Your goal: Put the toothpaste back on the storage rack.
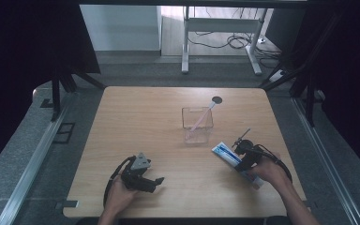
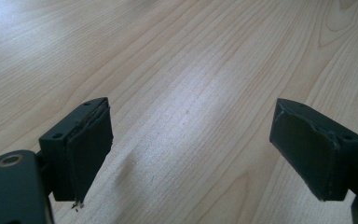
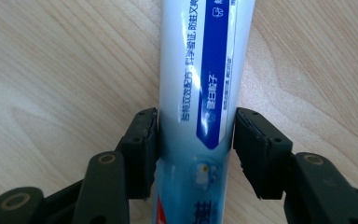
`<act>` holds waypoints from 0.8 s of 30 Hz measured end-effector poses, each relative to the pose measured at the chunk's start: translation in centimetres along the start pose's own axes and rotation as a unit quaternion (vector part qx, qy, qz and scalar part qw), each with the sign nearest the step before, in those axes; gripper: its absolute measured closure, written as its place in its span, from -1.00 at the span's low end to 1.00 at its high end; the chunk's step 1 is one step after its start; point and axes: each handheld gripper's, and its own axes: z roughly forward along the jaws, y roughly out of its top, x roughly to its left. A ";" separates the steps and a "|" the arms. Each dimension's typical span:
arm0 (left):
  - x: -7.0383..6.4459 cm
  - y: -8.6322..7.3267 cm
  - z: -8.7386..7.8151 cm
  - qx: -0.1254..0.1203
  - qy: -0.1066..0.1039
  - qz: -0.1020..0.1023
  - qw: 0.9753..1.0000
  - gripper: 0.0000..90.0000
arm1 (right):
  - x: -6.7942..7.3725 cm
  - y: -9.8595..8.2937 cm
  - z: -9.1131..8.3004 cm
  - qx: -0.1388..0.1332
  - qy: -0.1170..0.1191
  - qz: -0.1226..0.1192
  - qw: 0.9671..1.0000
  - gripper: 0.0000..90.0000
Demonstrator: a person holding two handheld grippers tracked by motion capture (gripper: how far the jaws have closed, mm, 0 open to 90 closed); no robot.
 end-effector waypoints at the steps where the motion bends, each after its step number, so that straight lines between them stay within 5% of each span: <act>1: 0.0 0.0 0.0 0.000 -0.001 0.000 1.000 -0.70 | 0.0 0.1 0.1 0.002 0.000 0.001 1.000 0.11; 7: -0.1 0.1 0.2 0.003 -0.003 0.005 1.000 -0.70 | -0.2 0.3 0.5 0.009 0.010 0.012 1.000 0.17; 13: -0.1 0.0 0.1 0.002 0.000 0.003 1.000 -0.70 | -0.4 0.1 0.0 0.001 0.015 0.031 0.999 0.51; 24: -0.1 0.1 0.0 -0.001 0.001 0.002 1.000 -0.70 | -0.5 -0.6 -1.2 -0.016 0.025 0.045 0.999 0.61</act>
